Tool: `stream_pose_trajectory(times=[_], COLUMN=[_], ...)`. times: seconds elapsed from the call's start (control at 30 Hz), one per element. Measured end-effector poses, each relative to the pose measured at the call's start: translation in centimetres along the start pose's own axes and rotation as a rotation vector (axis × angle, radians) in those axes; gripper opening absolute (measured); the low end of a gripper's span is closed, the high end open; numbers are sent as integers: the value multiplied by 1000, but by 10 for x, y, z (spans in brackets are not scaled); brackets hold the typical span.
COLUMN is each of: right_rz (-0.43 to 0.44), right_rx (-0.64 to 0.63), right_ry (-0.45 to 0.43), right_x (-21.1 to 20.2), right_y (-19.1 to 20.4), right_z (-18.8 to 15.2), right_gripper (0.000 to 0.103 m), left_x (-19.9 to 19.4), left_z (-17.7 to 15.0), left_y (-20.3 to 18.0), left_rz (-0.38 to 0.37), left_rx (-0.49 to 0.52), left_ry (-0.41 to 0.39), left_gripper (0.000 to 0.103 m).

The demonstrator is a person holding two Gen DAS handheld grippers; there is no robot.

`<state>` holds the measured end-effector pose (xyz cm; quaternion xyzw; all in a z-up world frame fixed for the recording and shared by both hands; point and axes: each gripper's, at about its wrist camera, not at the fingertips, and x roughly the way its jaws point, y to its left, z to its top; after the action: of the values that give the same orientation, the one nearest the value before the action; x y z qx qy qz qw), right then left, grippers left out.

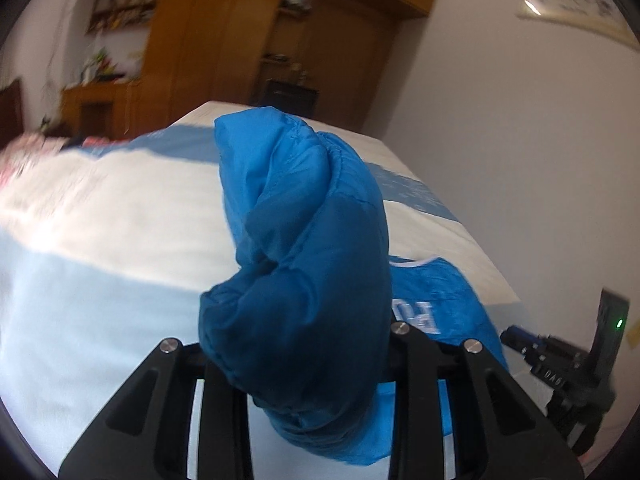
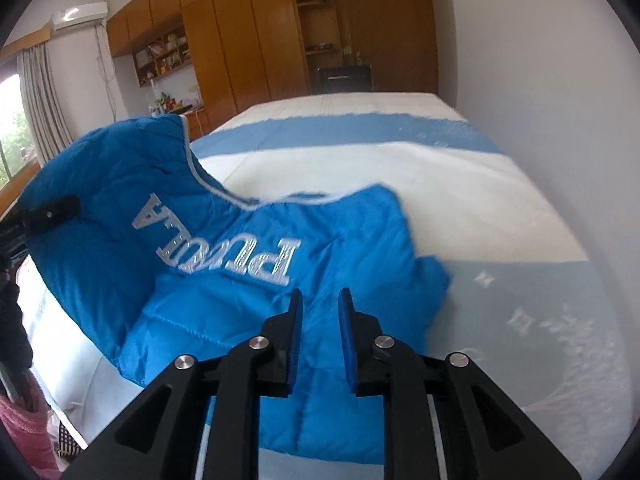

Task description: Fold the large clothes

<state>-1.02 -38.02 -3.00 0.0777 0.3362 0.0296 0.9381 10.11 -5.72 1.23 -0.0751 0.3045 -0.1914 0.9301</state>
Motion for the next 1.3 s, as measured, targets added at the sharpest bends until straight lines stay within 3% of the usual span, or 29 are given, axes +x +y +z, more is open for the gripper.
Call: stream_pose_trajectory(times=[0.37, 0.77, 1.0, 1.13, 1.3], right_rz=[-79, -95, -74, -53, 20], right_rx=[-24, 4, 43, 65, 112], right_ry=[-29, -6, 36, 71, 104], right_x=[-41, -37, -22, -10, 0], right_y=[-16, -29, -36, -40, -49], right_z=[14, 9, 9, 8, 15], right_gripper=[26, 26, 26, 26, 38], left_x=[42, 106, 124, 117, 96], left_z=[-6, -50, -82, -74, -56], left_y=[-102, -143, -146, -139, -128], left_rz=[-30, -22, 1, -60, -167], left_rx=[220, 388, 401, 326, 255], left_ry=[54, 194, 211, 231, 275], left_gripper=[28, 31, 34, 36, 58])
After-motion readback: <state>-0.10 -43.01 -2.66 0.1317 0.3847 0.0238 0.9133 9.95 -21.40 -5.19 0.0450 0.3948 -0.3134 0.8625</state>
